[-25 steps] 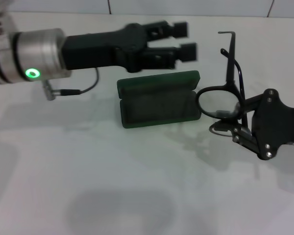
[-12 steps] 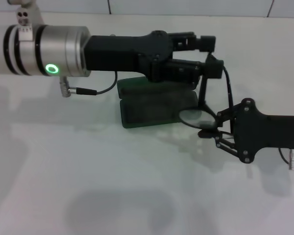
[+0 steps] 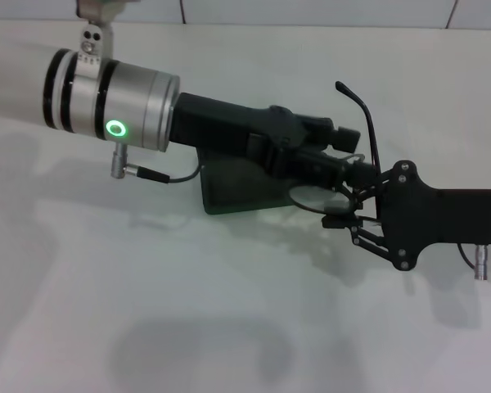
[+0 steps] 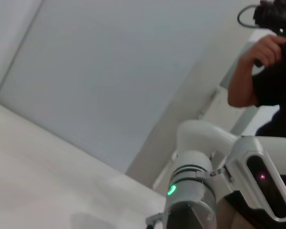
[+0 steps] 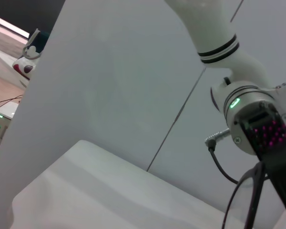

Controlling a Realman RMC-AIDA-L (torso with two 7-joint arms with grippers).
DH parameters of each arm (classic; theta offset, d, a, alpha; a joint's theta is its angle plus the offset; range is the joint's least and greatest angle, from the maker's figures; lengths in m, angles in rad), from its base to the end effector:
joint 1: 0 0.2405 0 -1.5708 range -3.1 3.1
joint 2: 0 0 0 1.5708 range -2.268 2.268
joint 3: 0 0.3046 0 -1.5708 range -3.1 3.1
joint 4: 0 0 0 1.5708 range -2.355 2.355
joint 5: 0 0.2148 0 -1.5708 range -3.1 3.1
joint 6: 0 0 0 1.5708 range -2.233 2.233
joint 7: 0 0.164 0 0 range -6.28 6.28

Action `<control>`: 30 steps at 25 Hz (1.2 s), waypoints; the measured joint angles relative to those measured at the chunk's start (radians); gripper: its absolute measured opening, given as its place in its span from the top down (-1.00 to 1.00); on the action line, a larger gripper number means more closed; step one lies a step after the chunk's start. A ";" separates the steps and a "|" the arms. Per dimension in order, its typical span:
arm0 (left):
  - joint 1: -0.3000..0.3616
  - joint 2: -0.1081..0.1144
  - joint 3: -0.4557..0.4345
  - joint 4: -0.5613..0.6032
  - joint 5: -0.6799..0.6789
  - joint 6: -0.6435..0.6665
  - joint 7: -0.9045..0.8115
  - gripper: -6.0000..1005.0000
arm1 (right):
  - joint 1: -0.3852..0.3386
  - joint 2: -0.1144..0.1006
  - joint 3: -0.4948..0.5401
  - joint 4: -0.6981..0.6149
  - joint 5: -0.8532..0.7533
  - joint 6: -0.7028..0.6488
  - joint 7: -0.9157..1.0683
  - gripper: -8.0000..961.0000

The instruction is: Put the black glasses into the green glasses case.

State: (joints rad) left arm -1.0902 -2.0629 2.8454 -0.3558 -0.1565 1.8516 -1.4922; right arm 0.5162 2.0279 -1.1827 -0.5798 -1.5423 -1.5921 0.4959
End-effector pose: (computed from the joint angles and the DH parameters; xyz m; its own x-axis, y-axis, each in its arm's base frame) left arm -0.1510 0.3952 -0.0710 0.7584 0.4876 0.4326 0.3500 -0.8645 0.3608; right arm 0.2475 0.3392 -0.0663 0.7335 0.5200 -0.4377 0.3678 -0.8452 -0.3877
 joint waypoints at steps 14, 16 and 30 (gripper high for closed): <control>-0.008 0.005 -0.002 0.024 0.005 0.021 -0.008 -0.77 | -0.004 0.000 -0.001 0.005 0.001 0.001 -0.016 0.76; -0.016 0.000 -0.001 0.024 0.028 0.020 -0.014 -0.77 | -0.004 0.000 -0.001 0.005 0.001 0.001 -0.016 0.75; 0.034 0.029 -0.002 0.006 -0.085 -0.042 -0.027 -0.77 | -0.029 -0.007 0.008 -0.002 0.006 -0.068 -0.068 0.76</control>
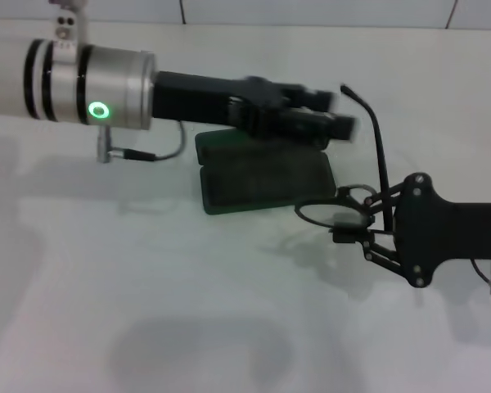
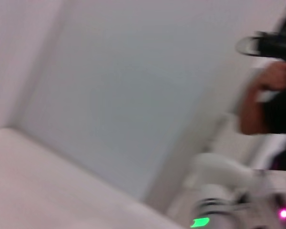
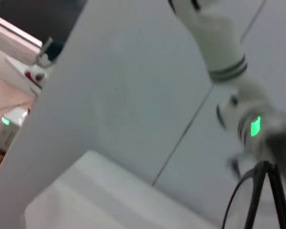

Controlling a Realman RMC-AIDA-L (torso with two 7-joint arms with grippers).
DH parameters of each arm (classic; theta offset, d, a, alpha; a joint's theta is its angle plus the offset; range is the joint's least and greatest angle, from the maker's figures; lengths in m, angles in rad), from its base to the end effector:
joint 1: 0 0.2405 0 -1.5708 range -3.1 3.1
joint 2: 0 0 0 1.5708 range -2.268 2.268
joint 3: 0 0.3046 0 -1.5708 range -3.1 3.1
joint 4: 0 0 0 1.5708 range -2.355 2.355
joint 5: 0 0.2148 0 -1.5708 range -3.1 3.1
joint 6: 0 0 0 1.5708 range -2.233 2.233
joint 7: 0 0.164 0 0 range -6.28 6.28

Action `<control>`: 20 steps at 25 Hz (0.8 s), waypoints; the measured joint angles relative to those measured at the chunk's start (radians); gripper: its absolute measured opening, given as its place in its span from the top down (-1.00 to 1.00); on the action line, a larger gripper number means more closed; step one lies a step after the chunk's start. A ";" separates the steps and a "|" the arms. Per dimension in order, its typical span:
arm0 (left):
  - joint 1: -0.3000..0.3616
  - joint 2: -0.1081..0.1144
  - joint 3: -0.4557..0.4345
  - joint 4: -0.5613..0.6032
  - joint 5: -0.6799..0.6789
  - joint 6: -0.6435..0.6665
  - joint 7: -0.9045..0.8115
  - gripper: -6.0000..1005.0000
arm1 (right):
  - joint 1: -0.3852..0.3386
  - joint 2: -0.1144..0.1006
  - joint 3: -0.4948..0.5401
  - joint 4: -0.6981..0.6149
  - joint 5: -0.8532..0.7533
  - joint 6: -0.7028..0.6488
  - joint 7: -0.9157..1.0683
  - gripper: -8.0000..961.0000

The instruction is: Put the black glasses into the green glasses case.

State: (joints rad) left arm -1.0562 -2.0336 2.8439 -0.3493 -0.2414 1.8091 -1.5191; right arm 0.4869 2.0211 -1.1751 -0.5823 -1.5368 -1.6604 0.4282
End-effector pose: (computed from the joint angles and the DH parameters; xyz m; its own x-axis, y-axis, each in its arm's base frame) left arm -0.1615 0.4103 -0.0558 0.6992 0.5112 0.4998 0.4123 -0.8595 0.3022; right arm 0.2530 0.3249 -0.0593 0.6878 0.5665 -0.4539 0.4069 -0.8187 -0.4052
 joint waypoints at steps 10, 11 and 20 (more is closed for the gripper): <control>0.037 -0.039 0.002 0.005 0.020 -0.338 0.032 -0.77 | -0.013 0.003 -0.029 -0.001 0.100 -0.246 -0.048 0.76; 0.031 -0.048 0.002 0.016 0.018 -0.339 0.052 -0.77 | -0.005 0.005 -0.050 0.008 0.106 -0.250 -0.046 0.75; 0.021 -0.050 0.000 0.108 -0.033 -0.258 0.203 -0.77 | 0.094 0.007 -0.168 0.184 0.182 -0.068 0.051 0.76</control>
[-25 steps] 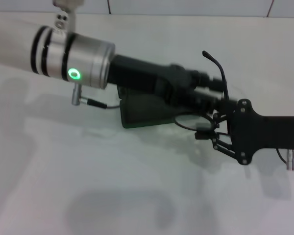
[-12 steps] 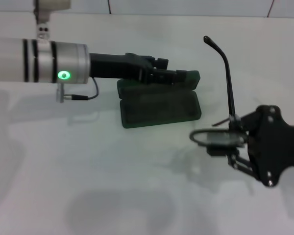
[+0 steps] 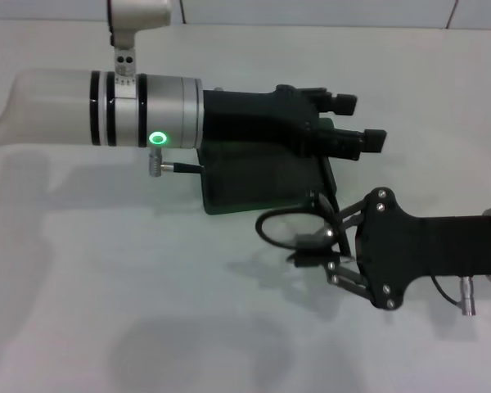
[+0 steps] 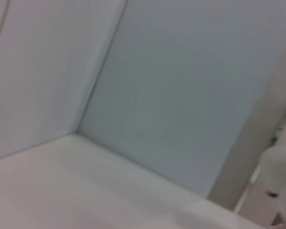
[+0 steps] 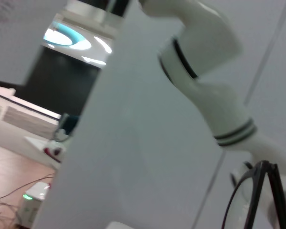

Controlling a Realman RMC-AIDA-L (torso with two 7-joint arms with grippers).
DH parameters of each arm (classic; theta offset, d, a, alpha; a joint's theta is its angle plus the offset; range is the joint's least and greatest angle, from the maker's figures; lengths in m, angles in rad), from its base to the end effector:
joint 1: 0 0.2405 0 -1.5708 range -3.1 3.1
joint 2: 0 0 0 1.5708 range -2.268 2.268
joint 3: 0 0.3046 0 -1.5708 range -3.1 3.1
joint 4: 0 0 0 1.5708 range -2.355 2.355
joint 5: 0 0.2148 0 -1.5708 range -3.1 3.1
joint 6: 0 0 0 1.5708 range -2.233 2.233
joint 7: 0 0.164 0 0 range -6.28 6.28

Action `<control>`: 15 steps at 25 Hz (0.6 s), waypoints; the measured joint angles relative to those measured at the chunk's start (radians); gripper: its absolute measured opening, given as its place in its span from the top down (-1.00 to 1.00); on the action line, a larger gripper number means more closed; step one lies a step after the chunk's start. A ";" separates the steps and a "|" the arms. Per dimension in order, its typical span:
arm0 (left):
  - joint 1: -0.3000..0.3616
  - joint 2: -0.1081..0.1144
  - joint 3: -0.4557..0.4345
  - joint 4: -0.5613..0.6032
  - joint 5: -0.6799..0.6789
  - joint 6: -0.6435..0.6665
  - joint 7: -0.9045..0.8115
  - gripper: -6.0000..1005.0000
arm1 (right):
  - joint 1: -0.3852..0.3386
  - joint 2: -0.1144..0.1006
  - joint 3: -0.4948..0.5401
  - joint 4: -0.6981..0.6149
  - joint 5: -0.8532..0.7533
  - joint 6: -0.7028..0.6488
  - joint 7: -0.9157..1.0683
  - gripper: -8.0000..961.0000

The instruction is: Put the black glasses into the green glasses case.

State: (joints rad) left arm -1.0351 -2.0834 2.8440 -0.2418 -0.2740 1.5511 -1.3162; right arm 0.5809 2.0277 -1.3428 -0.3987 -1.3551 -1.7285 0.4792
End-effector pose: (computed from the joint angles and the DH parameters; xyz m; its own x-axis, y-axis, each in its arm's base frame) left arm -0.1636 0.4167 -0.1041 0.7416 0.3893 0.5462 0.3862 -0.9137 0.1269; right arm 0.2251 0.3133 -0.0817 0.6363 0.4260 -0.6432 0.3312 -0.9038 -0.2710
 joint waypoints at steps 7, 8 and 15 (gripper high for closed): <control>0.023 0.005 0.000 -0.010 -0.021 0.116 0.105 -0.77 | -0.020 -0.001 0.004 0.011 0.046 0.056 0.007 0.76; 0.023 0.006 0.000 -0.010 -0.021 0.121 0.111 -0.77 | -0.021 -0.001 0.004 0.011 0.048 0.056 0.007 0.76; 0.023 0.011 0.000 -0.009 -0.012 0.126 0.116 -0.77 | -0.022 -0.003 0.004 0.012 0.049 0.059 0.008 0.76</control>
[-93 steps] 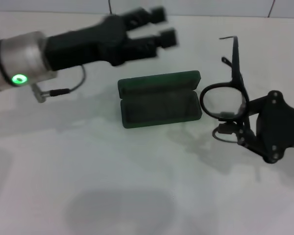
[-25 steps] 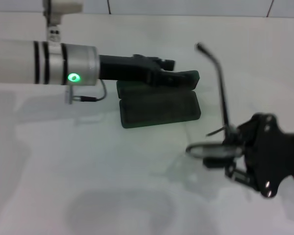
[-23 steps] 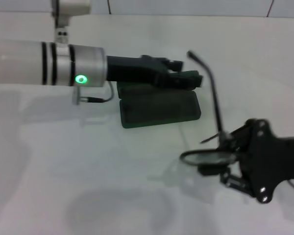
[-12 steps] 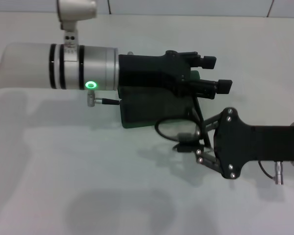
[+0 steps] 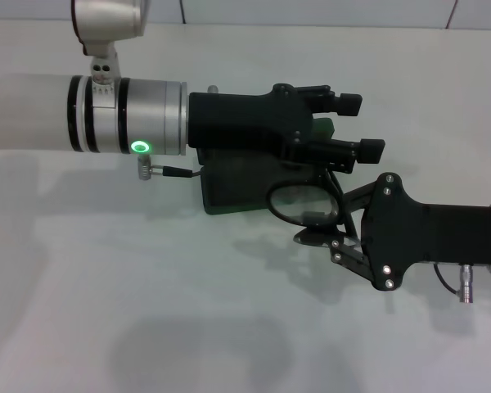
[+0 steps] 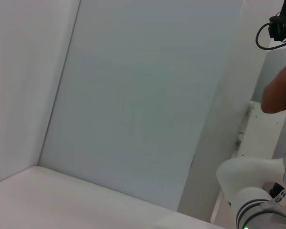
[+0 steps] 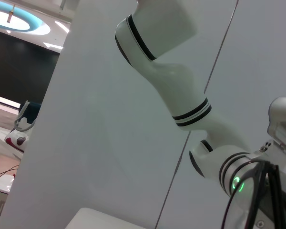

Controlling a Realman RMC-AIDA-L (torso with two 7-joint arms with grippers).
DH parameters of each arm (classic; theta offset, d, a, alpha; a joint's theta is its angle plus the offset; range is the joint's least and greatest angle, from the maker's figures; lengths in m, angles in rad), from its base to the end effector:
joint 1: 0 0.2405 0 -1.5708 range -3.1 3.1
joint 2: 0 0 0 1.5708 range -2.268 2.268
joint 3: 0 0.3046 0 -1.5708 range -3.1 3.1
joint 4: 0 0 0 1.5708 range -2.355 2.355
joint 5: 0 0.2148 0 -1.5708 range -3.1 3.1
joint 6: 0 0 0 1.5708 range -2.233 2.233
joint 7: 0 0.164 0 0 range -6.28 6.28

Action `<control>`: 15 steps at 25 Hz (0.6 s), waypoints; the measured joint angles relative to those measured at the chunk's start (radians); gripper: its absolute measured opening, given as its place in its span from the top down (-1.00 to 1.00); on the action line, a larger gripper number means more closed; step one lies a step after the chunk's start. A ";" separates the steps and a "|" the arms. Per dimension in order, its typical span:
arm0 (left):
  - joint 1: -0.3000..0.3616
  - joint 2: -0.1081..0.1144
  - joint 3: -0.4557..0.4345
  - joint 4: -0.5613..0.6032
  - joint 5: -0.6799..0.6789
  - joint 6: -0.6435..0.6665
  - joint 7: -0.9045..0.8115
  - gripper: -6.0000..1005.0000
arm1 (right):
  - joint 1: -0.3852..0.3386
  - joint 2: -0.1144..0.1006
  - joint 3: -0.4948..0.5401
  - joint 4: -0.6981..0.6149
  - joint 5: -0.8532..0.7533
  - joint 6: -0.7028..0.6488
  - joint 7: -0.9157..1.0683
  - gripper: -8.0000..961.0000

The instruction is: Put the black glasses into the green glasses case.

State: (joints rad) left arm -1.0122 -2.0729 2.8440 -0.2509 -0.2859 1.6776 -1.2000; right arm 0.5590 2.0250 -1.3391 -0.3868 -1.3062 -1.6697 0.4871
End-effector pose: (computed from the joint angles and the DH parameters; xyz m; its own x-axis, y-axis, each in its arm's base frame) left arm -0.1640 0.4021 -0.0909 0.7478 0.2857 0.5993 0.2564 -0.9569 0.1363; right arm 0.2344 0.3207 -0.0809 0.6720 0.4011 -0.6226 0.2505 -0.9142 -0.3186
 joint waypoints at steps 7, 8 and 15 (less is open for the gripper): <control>0.001 0.002 0.000 0.001 0.012 0.002 0.001 -0.77 | 0.000 0.000 0.001 0.000 0.000 0.009 0.000 0.76; 0.001 0.002 0.000 0.001 0.011 0.003 0.002 -0.77 | 0.001 0.000 0.001 0.000 0.000 0.014 -0.001 0.76; 0.076 0.004 -0.001 -0.036 -0.218 -0.013 0.055 -0.77 | -0.023 0.002 -0.004 -0.016 0.010 0.126 -0.060 0.76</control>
State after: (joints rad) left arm -0.9363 -2.0692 2.8430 -0.2866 -0.5036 1.6645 -1.1446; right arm 0.5356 2.0267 -1.3431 -0.4031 -1.2961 -1.5433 0.4267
